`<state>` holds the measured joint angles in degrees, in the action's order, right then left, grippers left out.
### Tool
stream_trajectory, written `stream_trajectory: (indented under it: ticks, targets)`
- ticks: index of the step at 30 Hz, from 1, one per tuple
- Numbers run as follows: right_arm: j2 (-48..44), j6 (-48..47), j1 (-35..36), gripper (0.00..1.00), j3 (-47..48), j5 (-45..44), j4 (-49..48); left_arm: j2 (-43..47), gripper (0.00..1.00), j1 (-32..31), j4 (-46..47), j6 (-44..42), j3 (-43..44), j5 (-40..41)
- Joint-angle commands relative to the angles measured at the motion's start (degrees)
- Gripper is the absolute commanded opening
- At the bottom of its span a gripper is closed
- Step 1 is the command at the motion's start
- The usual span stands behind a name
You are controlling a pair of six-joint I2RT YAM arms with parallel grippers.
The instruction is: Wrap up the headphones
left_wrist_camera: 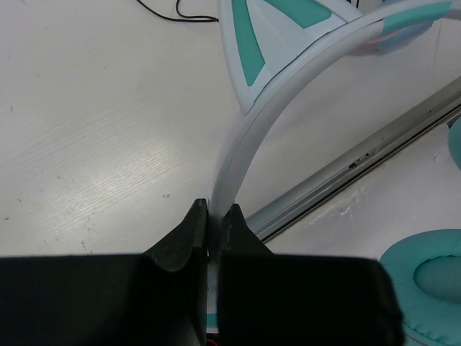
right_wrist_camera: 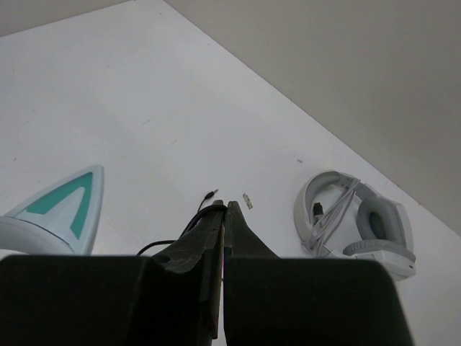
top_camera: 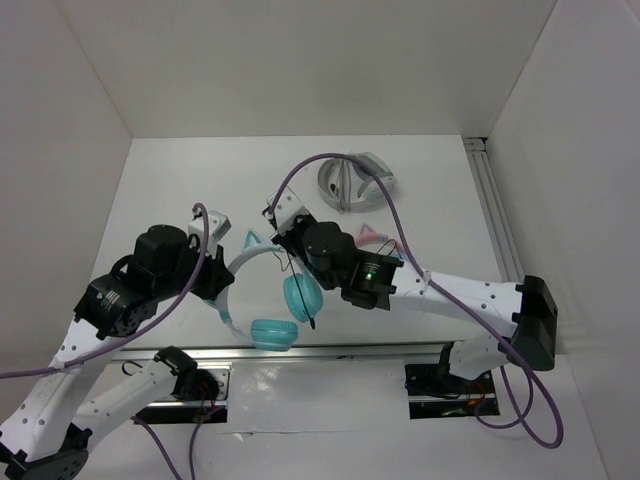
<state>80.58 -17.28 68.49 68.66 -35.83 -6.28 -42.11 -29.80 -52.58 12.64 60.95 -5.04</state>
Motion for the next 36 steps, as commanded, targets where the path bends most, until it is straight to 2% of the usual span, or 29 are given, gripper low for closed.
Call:
stream_trajectory:
  ticks: [1, 6, 12, 14, 19, 20, 25, 31, 36]
  targets:
    - [1.25, 2.86, -3.53, 0.0, -0.2, 2.08, 0.48, 2.02, 0.0, -0.52, 1.78, 0.28, 3.12, -9.19]
    - [1.25, 2.86, -4.23, 0.0, -0.72, 6.29, 0.48, 3.25, 0.0, -0.52, 1.78, -0.86, 5.23, -13.15]
    - [-1.12, 2.86, -4.77, 0.02, -0.02, 14.2, 2.94, 3.26, 0.0, -0.52, 1.78, -0.87, 4.62, -12.37]
    - [-3.3, 2.34, -4.77, 0.04, -1.15, 19.03, 3.04, 2.64, 0.0, -0.52, 1.25, -0.87, 4.0, -11.84]
    - [-5.6, 2.34, -6.34, 0.19, -1.69, 31.24, 6.19, 2.64, 0.0, -0.52, 1.78, -0.87, 3.39, -15.08]
    - [-5.6, 2.86, -6.96, 0.19, -1.69, 33.87, 6.98, 2.64, 0.0, -0.52, 1.78, -0.87, 3.91, -15.09]
    - [-6.31, 3.92, -7.57, 0.2, -3.87, 35.75, 6.55, 2.64, 0.0, -0.52, 1.25, -0.87, 5.5, -15.09]
    - [-7.97, 5.85, -9.86, 0.22, -8.62, 35.92, 1.9, 2.64, 0.0, -0.52, -4.8, -0.25, 8.49, -7.8]
    - [-9.12, 7.16, -10.39, 0.24, -11.62, 35.56, -1.36, 1.51, 0.0, -0.52, -7.27, 0.89, 9.62, -5.68]
